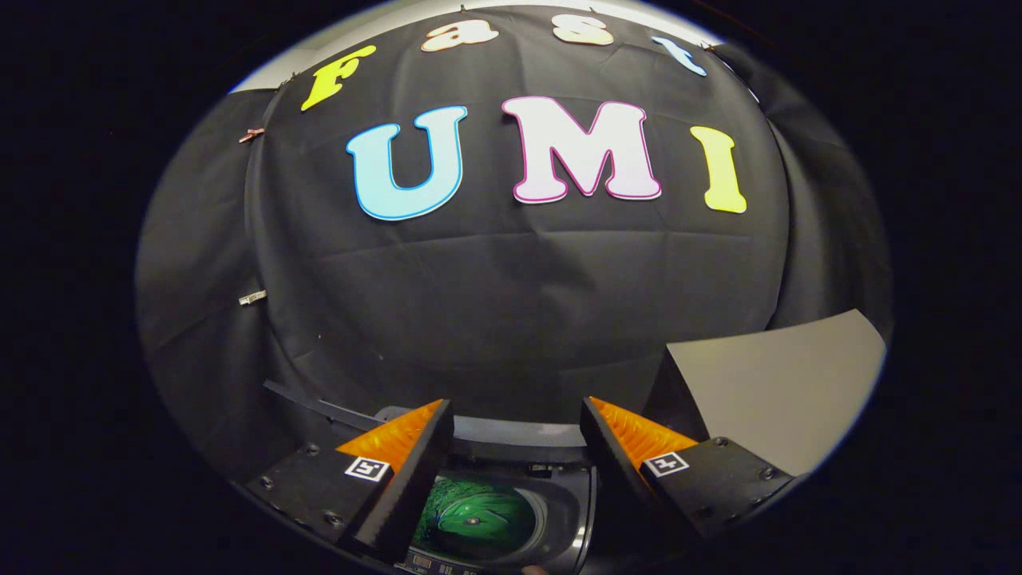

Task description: Put the clothes into the washing machine and then close the washing machine lid.

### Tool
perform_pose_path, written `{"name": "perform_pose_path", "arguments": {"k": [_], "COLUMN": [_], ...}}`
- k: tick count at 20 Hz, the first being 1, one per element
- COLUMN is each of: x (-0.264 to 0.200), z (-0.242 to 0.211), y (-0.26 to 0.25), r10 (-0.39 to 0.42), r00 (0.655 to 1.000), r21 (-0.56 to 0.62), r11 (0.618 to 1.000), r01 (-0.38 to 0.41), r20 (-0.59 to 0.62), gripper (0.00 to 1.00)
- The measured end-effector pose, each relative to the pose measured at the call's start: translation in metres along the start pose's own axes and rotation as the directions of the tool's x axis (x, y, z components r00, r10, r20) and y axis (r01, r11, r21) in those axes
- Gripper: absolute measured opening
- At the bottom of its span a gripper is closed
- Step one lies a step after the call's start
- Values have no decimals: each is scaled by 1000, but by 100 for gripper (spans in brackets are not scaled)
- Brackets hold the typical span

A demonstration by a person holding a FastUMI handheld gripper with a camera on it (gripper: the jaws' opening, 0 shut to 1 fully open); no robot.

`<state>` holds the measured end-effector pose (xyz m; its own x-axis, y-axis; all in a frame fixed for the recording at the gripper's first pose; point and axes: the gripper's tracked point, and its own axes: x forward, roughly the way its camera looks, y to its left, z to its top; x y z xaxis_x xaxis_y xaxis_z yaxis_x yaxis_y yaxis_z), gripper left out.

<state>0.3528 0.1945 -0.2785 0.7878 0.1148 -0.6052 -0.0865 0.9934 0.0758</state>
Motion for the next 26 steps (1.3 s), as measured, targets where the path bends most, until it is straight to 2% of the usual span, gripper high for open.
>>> {"name": "perform_pose_path", "arguments": {"k": [9, 19, 26], "x": [-32, -67, -134], "z": [-45, -27, 18], "y": [8, 6, 4], "r10": [14, 43, 102], "r00": [992, 998, 988], "r21": [-4, -38, -74], "r11": [1000, 998, 993], "r01": [-15, -45, -94], "r20": [-123, -46, 115], "gripper": [99, 99, 99]}}
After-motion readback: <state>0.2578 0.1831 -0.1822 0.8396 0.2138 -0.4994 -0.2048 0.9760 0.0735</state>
